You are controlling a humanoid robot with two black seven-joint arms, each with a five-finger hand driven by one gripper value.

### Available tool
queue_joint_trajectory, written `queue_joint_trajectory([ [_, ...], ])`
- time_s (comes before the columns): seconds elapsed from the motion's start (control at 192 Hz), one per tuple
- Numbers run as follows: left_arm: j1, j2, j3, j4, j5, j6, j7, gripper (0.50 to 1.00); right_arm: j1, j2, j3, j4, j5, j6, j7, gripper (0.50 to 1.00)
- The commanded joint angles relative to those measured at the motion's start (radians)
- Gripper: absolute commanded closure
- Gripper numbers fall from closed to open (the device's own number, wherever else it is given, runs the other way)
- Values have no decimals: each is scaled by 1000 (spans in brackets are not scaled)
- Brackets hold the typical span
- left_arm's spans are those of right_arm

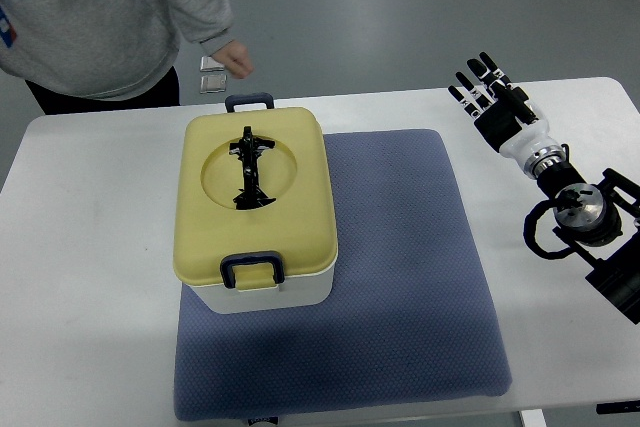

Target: Open white storage box with right hand

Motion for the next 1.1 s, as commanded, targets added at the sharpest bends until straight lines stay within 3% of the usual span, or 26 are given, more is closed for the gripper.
queue_joint_trajectory([
  [0.0,0,0,0,-1,2,-1,0,500,0,0,0,0,0,0,0,572],
  [0.313,0,0,0,-1,0,1,0,500,15,-8,-9,3,-12,2,-5,572],
  [0.533,0,0,0,-2,2,-1,0,500,109,-29,-23,8,-232,26,-37,572],
  [0.783,0,0,0,-2,2,-1,0,500,337,-104,-129,26,-734,241,-141,572],
  [1.029,0,0,0,-2,2,-1,0,500,656,-140,-437,63,-1227,425,-141,572],
  [1.097,0,0,0,-2,2,-1,0,500,718,-127,-488,90,-1302,434,-138,572],
])
